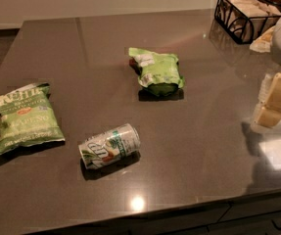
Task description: Place 7up can upright
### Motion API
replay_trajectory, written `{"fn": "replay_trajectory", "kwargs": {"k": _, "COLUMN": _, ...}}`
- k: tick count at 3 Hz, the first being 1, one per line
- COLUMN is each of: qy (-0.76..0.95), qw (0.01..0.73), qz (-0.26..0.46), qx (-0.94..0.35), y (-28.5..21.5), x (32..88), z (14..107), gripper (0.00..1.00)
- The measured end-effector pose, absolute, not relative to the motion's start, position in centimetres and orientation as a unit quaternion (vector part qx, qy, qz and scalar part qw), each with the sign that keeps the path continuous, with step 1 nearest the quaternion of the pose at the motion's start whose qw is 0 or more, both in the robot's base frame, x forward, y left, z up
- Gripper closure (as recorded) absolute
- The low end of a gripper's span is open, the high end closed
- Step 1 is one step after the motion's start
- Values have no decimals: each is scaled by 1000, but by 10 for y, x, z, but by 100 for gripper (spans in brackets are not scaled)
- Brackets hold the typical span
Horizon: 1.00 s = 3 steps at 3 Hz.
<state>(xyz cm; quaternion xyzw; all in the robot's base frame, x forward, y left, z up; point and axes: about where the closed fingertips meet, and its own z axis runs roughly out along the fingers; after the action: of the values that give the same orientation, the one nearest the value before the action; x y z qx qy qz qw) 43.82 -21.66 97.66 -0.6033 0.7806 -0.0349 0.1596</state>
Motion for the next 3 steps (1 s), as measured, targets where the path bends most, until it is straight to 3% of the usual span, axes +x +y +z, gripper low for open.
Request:
{"fn": "replay_trajectory", "kwargs": {"k": 1, "qy": 781, "qw": 160, "qz": -35, "qx": -603, "y": -217, "x": 438, "z": 977, "gripper": 0}}
{"fn": "replay_trajectory", "kwargs": {"k": 3, "qy": 739, "qw": 170, "qz": -6, "qx": -652, "y": -143, "x": 447, "z": 973, "gripper": 0}}
